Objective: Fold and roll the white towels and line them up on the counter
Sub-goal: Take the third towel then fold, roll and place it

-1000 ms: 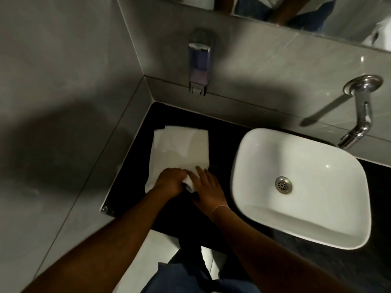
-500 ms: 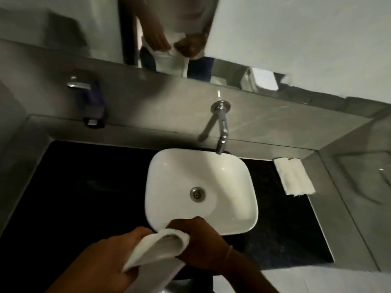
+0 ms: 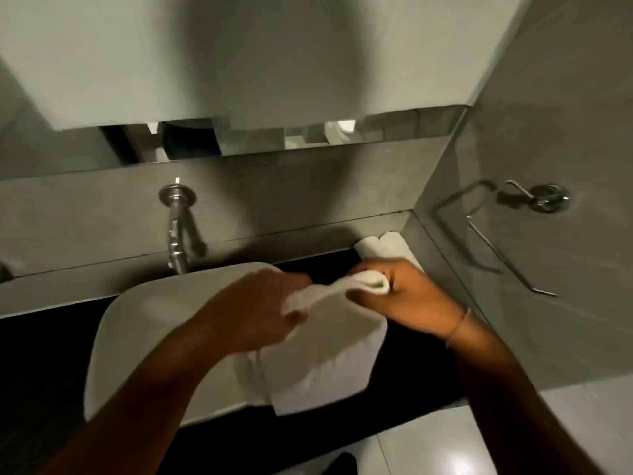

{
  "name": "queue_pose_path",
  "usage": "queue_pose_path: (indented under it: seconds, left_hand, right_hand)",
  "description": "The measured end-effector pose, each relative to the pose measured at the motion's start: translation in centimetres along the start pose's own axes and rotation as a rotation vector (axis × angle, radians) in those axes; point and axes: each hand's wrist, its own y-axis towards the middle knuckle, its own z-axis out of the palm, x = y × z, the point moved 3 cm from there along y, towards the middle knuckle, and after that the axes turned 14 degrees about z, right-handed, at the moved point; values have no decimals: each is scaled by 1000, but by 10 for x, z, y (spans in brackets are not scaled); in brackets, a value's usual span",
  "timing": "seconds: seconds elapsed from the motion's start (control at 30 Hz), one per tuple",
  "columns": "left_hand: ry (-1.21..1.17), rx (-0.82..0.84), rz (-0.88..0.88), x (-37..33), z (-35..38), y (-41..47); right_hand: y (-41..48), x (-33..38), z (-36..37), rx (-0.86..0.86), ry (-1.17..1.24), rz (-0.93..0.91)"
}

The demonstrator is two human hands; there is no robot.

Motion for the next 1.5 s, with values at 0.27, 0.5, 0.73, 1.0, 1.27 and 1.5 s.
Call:
queue_pose_path:
  seconds: [0.27,0.5,0.73,1.0,1.27,1.5]
  left_hand:
    - [224,-342,-215,-21,29,147]
    - [235,-215,-14,8,191,150]
    - [169,257,-122,24,363,100]
    - [-199,13,-310,53,367,101]
    - [-344,-32,-501,78,368,122]
    - [-528,-227,-612,87,382,113]
  right_hand:
    - [72,-84,-94,-430,-284,-39]
    - [11,-243,-17,-182,-145,357]
    - [-65,-364,78,64,-382,489]
    - [-38,-373,81,137,-347,439]
    - [-13,-372,84,-10,-478,408]
    - [-7,-360,102,-241,-887,26]
